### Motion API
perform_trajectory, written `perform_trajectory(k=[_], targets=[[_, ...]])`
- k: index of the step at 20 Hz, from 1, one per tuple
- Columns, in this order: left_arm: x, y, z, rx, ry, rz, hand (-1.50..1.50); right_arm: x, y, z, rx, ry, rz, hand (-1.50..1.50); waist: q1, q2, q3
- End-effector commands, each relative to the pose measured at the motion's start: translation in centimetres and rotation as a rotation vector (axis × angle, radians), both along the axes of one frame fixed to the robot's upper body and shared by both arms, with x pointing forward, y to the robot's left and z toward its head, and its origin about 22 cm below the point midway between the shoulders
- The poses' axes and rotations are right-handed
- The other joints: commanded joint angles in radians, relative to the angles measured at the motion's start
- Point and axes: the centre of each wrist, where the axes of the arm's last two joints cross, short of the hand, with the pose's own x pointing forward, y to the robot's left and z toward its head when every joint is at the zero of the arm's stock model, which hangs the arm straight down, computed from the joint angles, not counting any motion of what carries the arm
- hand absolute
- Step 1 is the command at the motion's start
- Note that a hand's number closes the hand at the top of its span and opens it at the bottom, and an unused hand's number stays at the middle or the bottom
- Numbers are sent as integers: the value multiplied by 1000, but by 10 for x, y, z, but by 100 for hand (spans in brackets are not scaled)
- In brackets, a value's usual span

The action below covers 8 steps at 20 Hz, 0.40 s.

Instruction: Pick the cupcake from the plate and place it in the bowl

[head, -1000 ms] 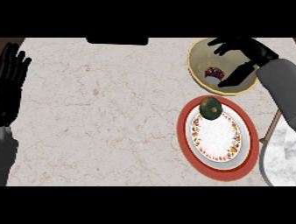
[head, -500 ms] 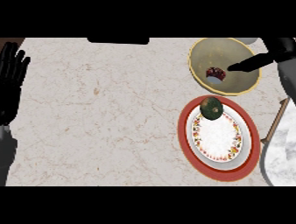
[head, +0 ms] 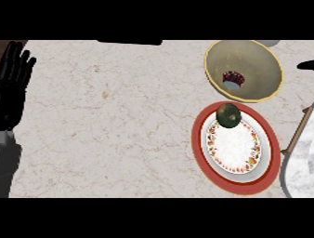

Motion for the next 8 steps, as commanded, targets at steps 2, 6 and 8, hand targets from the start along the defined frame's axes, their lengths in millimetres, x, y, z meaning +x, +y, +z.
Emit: perform_trajectory(k=[2,6,8], targets=[[-3,1,0,1,-14,-20,0,-30,-49,7,56,-15,-37,-150,17,10,3],[-1,-6,3,7,-17,-12,0,-43,-63,2,86,-41,-39,-150,21,13,5],[-2,-13,-4,-13,-14,-15,0,-54,-75,-3,81,-31,-18,-150,17,15,6]])
